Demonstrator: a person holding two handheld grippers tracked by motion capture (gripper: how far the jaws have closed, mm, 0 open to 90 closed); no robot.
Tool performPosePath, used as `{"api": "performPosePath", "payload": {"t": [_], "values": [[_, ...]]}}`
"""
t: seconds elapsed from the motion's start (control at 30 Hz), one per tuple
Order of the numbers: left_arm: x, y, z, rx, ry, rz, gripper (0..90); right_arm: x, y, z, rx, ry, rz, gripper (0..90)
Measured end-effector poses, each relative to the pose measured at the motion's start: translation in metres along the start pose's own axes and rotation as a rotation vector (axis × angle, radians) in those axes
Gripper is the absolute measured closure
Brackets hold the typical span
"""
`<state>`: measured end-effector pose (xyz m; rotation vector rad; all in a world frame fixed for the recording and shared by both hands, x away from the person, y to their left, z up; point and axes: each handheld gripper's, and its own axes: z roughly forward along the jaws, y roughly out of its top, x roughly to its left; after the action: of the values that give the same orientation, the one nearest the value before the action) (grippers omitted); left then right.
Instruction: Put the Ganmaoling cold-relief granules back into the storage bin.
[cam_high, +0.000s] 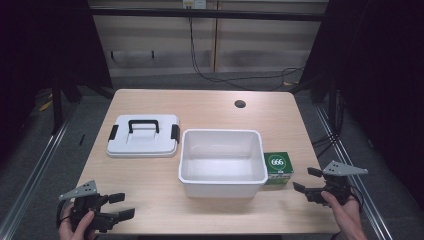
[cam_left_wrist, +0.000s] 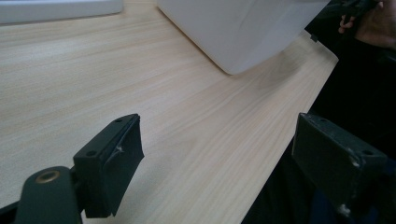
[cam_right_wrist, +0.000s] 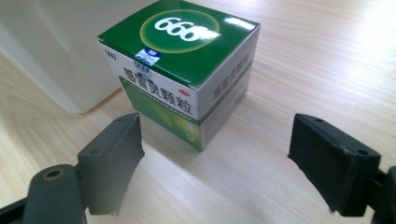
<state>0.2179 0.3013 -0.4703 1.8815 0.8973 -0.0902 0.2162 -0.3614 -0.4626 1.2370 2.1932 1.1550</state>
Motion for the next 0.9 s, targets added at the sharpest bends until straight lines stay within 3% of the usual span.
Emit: {"api": "performPosePath", "payload": {"t": [0.03,0.13,0.23,0.3,0.43,0.63,0.77,0.9], "values": [[0.0,0.0,0.0,0.0,0.001,0.001,16.0,-0.001,0.0,0.001,0.004,0.014,0.015,16.7],[0.0,0.0,0.001,0.008,0.003,0.005,16.0,-0.004,0.002,0.004,0.05,0.117,0.06,15.1],[0.0,0.0,0.0,0.002,0.002,-0.001,16.0,-0.002,0.003,0.006,0.062,0.129,0.036,13.5],[0.001,0.0,0.0,0.006,0.001,0.003,16.0,-0.001,0.005,0.005,0.049,0.119,0.028,13.4],[0.0,0.0,0.0,0.0,-0.003,0.003,16.0,0.002,0.01,0.003,0.026,0.148,0.013,13.3],[0.0,0.0,0.0,0.0,-0.003,0.007,16.0,0.004,0.016,-0.001,0.035,0.138,-0.021,13.4],[0.0,0.0,0.0,-0.004,-0.003,0.007,16.0,0.008,0.022,-0.003,0.037,0.199,-0.035,13.5],[-0.001,0.001,0.001,0.002,0.0,0.012,16.0,0.011,0.03,-0.003,0.043,0.188,-0.049,13.4]]}}
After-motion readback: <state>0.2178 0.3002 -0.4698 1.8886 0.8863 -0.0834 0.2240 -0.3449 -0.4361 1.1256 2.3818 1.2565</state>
